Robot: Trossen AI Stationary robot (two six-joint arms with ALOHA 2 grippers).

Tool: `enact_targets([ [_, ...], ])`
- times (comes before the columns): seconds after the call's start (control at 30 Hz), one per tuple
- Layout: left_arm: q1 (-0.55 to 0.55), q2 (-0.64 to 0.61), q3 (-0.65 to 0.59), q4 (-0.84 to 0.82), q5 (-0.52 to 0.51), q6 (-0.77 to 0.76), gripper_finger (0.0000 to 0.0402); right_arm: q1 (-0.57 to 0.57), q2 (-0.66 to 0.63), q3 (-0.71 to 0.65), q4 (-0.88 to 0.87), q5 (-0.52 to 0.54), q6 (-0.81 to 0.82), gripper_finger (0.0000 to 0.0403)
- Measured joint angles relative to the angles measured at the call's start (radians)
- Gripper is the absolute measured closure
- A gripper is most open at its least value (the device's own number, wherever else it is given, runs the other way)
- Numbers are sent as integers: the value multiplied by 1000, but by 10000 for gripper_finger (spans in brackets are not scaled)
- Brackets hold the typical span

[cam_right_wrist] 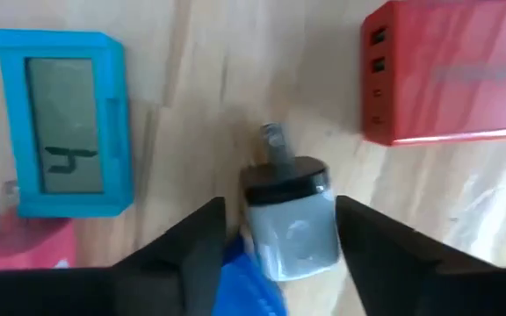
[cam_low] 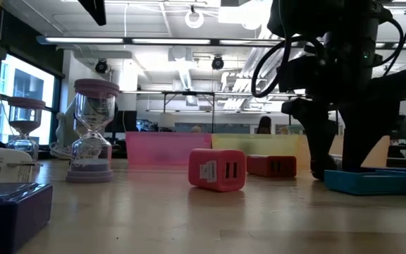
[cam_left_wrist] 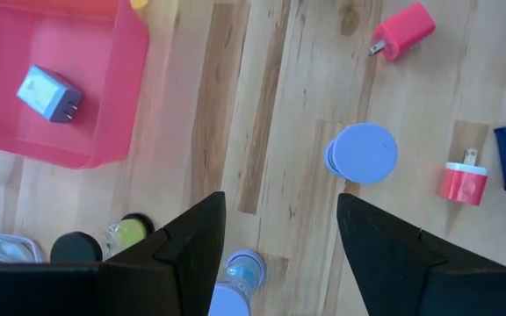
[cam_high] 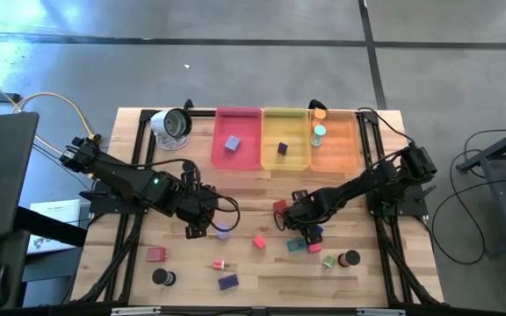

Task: Pick & Place Office items
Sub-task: Put the white black charger adapter into the red bin

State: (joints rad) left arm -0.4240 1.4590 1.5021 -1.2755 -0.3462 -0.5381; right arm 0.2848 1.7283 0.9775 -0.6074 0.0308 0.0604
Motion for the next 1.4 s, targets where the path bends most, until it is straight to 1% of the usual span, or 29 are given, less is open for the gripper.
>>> enact_targets([
  [0.17,0,0,0,0,0,0,190,0,-1,1,0,-14,68,285],
  [0.2,0,0,0,0,0,0,190,0,-1,1,0,-15,79,291],
  [0.37,0,0,0,0,-1,0,190,0,-1,1,24,-40,153,291],
  [0.57,0,0,0,0,-11,0,190,1,-4,13,46,-39,303,291],
  [0.67,0,0,0,0,-27,0,190,4,-5,50,39,-29,383,291],
  [0.83,0,0,0,5,-28,0,190,18,-5,158,18,-22,441,291],
  [0.93,0,0,0,25,-38,-1,190,33,-6,253,-50,37,409,291],
  [1.1,0,0,0,90,-152,-9,190,41,-6,385,-218,187,323,291],
  [1.27,0,0,0,142,-235,-9,190,25,-6,517,-318,255,320,291],
  [1.4,-4,0,0,191,-275,-21,190,20,-6,621,-316,297,339,291],
])
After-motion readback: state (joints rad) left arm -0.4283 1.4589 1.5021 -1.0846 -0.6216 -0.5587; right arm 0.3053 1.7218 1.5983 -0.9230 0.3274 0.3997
